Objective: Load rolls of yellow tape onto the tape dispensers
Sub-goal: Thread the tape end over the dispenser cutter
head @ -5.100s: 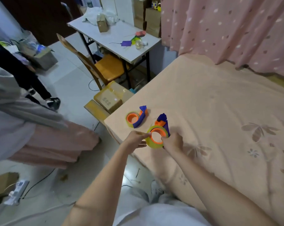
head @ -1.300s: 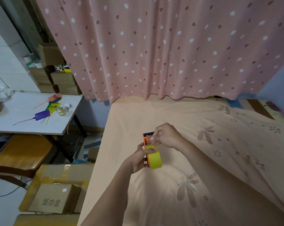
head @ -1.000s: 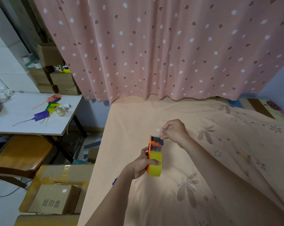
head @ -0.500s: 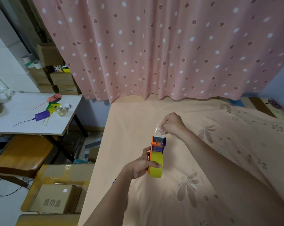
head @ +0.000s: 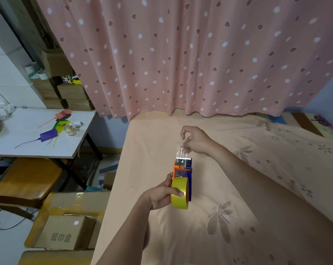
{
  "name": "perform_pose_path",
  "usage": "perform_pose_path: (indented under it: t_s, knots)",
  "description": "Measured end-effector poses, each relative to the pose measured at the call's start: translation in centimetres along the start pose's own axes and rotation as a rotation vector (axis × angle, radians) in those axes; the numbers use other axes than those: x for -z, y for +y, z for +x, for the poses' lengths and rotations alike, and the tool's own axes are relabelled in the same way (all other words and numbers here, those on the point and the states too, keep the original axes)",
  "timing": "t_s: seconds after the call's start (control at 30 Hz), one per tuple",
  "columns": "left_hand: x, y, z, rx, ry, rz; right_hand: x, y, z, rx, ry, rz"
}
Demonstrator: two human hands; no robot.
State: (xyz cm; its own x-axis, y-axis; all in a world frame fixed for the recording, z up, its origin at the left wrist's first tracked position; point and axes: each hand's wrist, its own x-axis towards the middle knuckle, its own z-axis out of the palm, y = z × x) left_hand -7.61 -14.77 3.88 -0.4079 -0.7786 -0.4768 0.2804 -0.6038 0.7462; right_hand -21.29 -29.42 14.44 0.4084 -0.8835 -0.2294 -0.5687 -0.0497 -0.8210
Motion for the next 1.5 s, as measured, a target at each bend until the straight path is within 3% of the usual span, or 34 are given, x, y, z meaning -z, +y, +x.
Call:
perform_pose_path:
  t_s: [0.13, 0.5, 0.77, 0.9, 1.13, 1.5]
  knots:
    - [0.1, 0.6, -0.3, 0.027, -0.055, 0.052, 0.1, 0.2, -0.2, -0.009, -0.018, 0.119]
    - [0.8, 0.1, 0.3, 0.107, -0.061, 0.137, 0.1, 2.1, -0.4, -0.011, -0.008, 0.176]
    - [0.8, 0.5, 0.7, 0.168, -0.090, 0.234, -0.8, 2.1, -0.4, 0.073, -0.087, 0.222]
    - [1.2, 0.1, 0.2, 0.135, -0.106, 0.174, -0.5, 1.8, -0.4, 0.065, -0.108, 0.207]
    - [2.1, -0.3, -0.8, 0.087, -0.149, 0.013, 0.7, 3.0, -0.7, -0.091, -0.009, 0.265]
    - [2.7, 0.2, -0.4, 0.108, -0.042, -0.075, 1.3, 4.5, -0.7, -0.332, 0.062, 0.409]
